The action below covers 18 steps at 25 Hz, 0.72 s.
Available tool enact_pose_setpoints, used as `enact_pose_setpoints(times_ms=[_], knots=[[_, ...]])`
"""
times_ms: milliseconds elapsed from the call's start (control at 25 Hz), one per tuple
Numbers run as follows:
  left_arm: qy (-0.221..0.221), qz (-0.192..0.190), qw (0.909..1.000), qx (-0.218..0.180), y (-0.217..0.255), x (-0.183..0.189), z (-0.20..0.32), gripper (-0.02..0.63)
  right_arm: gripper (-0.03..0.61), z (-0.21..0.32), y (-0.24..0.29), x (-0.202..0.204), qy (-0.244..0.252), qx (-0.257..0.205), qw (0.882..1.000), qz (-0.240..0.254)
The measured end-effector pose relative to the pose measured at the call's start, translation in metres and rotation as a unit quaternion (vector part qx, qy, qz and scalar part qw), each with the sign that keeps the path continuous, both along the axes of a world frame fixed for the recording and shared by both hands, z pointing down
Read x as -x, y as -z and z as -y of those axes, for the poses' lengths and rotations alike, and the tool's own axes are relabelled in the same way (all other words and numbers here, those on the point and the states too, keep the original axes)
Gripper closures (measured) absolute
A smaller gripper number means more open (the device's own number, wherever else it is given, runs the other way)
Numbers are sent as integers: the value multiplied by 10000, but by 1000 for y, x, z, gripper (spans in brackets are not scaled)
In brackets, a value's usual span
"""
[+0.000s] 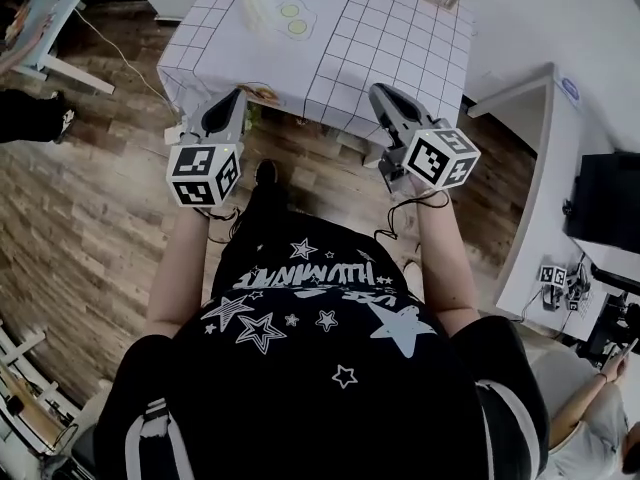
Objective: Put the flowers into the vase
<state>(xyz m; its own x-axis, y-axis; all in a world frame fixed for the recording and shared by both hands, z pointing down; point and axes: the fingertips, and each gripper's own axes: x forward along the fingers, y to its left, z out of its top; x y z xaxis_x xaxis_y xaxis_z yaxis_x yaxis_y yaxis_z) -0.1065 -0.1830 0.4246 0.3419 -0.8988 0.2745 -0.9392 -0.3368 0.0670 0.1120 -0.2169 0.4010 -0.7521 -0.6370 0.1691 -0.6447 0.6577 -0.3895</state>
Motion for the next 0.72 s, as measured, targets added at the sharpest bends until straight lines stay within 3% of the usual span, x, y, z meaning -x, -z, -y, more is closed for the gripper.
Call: enact_pose_setpoints(times_ms=[160, 480, 720], knots=[[57, 103, 9999, 34, 3, -3, -33, 604, 566, -25, 6, -4, 115, -61, 9997, 220], [97, 86, 9999, 105, 5, -37, -65, 604, 566, -84, -3, -27, 495, -143, 9985, -183], [51, -186, 9998, 39, 18, -69, -83, 604, 566, -89, -12, -50, 210, 69, 9998, -11]])
